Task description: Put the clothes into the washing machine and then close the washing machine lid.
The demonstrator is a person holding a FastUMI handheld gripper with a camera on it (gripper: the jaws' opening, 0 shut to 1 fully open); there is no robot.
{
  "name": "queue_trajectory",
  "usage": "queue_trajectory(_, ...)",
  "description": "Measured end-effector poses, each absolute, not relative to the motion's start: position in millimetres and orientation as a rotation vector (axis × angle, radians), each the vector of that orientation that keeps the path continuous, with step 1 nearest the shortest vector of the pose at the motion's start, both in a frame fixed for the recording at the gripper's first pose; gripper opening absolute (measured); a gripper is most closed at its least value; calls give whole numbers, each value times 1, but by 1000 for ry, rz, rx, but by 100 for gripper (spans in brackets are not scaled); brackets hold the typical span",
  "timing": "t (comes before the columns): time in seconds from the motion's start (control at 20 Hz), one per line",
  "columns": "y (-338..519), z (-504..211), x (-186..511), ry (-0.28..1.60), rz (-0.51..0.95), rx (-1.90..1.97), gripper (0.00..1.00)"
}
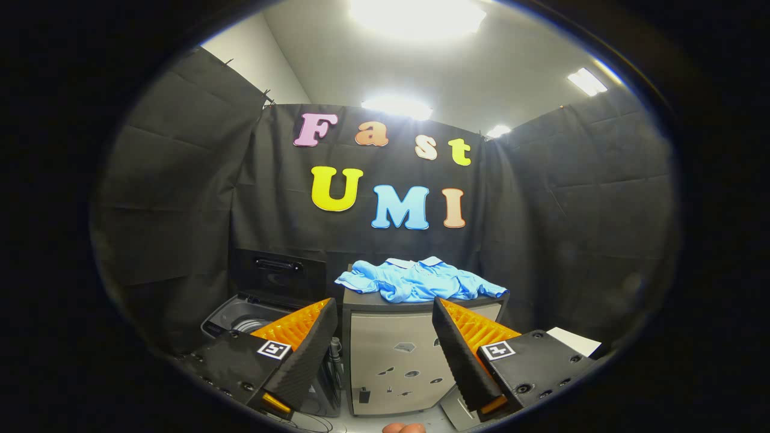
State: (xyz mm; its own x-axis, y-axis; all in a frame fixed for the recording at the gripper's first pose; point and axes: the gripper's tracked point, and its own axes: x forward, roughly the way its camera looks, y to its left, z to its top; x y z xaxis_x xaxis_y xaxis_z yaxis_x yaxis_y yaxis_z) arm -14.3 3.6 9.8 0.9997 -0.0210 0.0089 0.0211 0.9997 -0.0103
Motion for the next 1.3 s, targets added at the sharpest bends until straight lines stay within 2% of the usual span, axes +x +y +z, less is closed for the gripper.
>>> queue_trajectory(0.9, 6, 8, -16, -5, -38, -9, 98)
queue_trajectory(1.3, -9, 42, 3, -40, -89, -22, 99)
